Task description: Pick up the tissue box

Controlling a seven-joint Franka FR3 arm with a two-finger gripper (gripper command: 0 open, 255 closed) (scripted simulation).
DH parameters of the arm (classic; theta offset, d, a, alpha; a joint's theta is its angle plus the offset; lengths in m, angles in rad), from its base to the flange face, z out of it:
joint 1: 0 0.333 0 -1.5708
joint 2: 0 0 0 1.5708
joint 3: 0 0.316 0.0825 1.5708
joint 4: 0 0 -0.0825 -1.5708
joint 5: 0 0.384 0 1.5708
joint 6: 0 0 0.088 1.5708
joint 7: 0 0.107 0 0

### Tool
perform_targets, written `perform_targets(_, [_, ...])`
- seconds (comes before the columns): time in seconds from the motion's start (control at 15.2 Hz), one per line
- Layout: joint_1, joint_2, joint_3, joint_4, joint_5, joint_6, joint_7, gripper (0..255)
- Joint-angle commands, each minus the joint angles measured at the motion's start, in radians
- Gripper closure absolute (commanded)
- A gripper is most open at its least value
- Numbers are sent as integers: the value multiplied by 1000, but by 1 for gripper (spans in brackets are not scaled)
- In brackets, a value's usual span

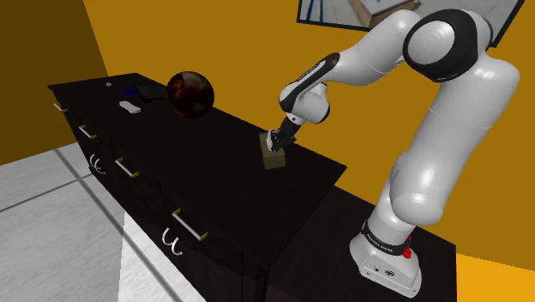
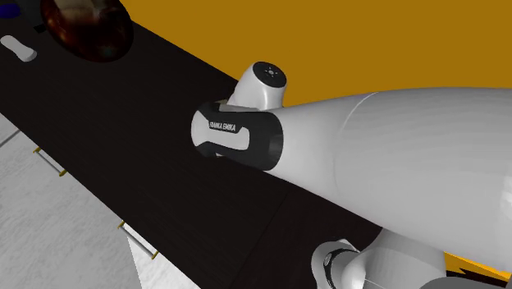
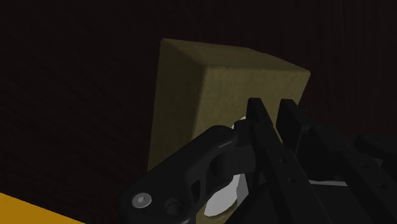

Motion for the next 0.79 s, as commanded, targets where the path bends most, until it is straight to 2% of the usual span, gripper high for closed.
perform_targets(0.0, [-3,-25,-1,-1,-45,-15,39,255])
perform_targets(0.46, [-25,-110,5,10,-182,-82,162,255])
perform_targets(0.73, [-38,-144,12,21,-230,-117,207,255])
